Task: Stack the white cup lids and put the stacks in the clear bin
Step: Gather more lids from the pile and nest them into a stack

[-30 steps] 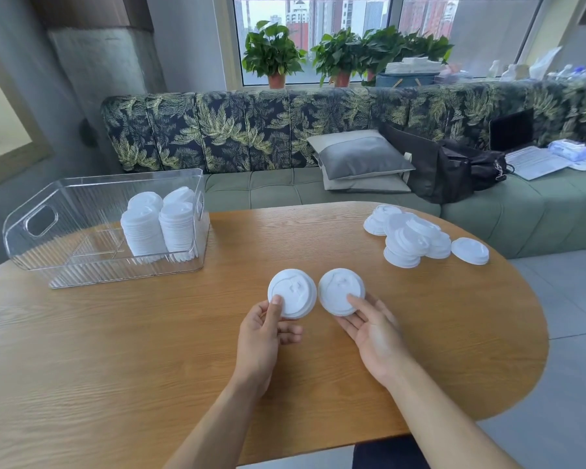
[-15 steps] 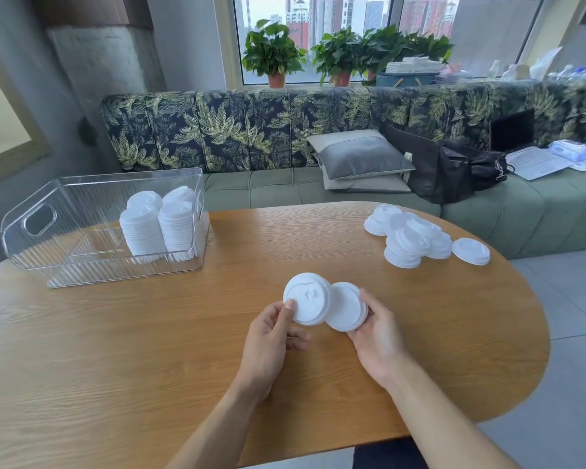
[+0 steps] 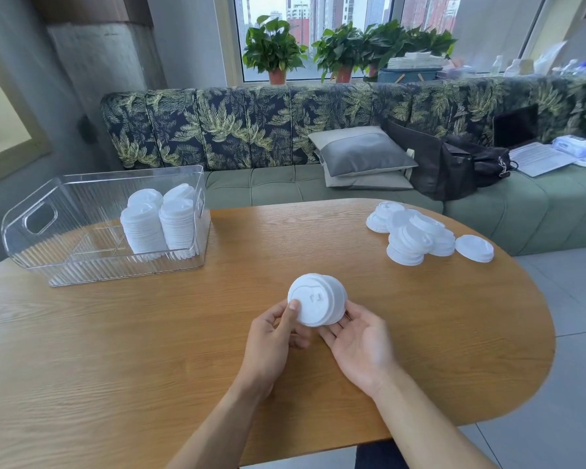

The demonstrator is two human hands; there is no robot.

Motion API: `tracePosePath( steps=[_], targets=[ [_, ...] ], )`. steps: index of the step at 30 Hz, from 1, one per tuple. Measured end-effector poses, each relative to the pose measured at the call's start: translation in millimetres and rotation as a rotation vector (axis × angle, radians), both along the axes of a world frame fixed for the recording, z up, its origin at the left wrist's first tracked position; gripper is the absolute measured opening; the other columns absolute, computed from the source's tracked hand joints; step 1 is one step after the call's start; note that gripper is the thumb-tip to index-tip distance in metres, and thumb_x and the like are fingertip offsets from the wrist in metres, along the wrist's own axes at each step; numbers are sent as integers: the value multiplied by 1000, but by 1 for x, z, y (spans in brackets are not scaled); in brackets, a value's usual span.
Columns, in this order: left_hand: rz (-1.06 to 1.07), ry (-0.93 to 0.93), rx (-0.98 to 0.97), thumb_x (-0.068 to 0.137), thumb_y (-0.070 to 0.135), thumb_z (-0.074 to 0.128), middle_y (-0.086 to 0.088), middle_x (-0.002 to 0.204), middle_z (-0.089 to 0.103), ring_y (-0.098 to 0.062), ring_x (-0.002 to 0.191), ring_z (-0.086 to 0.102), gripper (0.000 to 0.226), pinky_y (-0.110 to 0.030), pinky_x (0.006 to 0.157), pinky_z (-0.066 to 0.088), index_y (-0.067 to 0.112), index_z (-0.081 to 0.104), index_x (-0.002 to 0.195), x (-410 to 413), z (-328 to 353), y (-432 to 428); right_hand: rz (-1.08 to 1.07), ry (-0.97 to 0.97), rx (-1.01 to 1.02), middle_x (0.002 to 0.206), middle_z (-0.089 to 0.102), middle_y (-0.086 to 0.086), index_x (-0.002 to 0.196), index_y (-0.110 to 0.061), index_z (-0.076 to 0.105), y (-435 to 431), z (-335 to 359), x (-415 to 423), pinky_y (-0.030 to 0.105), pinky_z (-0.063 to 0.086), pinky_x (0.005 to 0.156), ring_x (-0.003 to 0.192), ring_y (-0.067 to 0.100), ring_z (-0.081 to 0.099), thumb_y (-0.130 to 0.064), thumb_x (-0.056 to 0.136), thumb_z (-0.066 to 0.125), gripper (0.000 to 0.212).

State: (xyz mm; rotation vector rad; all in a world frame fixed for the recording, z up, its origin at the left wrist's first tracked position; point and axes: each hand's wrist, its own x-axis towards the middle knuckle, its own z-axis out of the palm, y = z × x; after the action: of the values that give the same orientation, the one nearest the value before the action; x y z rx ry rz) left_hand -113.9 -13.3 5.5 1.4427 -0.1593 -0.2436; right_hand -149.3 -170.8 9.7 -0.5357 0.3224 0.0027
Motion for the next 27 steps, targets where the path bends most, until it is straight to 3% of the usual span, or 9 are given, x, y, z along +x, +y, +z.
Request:
tracePosePath(
  steps=[9,12,14,17,19,22,24,27],
  targets=[
    [20,-17,51,93,53,60,-3,77,74,-19,69,70,51,-33,71,60,14,69,125,-1,-1,-2,0,-14,-42,124,70,22,128,4,62,1,-3,0,41,52,102,114,30,71,-15,90,60,43],
    [39,-90,130,101,45,59,9,102,75,-22,71,75,44,-35,75,63,30,54,142,-5,1,-4,20,-25,-61,124,69,24,125,6,63,1,-3,0,43,52,104,113,31,71,-15,88,62,43],
    [64,-159,152,106,36,56,14,121,66,-22,73,76,47,-30,69,61,42,42,151,-8,3,-5,35,-31,-80,122,69,24,125,6,64,1,-4,0,45,49,109,113,32,69,-14,88,63,42],
    [64,-245,172,109,33,50,9,137,59,-18,86,73,47,-27,67,60,47,42,153,-12,3,-7,55,-39,-126,115,68,22,119,4,67,2,-4,-1,42,48,110,107,29,69,-15,87,66,37],
    [29,-232,170,105,43,53,7,142,59,-16,99,71,48,-29,70,61,49,43,152,-13,5,-7,57,-40,-157,113,67,22,116,3,68,3,-3,-1,41,48,108,103,27,68,-15,85,67,36],
    [-21,-256,267,85,60,70,16,143,57,-10,108,70,82,-35,87,61,46,32,156,-11,5,-3,62,-51,-200,109,68,20,111,1,69,3,-1,-3,38,52,102,101,26,68,-13,85,67,30],
    [-50,-300,338,79,57,82,20,143,56,-6,113,68,100,-36,98,57,46,24,159,-12,4,-1,73,-69,-253,102,70,17,103,-1,73,3,2,-5,31,58,88,94,23,72,-11,84,68,21],
    [-48,-339,359,78,51,88,18,142,59,-7,114,68,102,-37,99,57,54,23,156,-9,3,0,80,-87,-311,96,70,14,97,-1,73,2,4,-7,26,56,78,86,18,71,-14,78,73,23]
  ],
)
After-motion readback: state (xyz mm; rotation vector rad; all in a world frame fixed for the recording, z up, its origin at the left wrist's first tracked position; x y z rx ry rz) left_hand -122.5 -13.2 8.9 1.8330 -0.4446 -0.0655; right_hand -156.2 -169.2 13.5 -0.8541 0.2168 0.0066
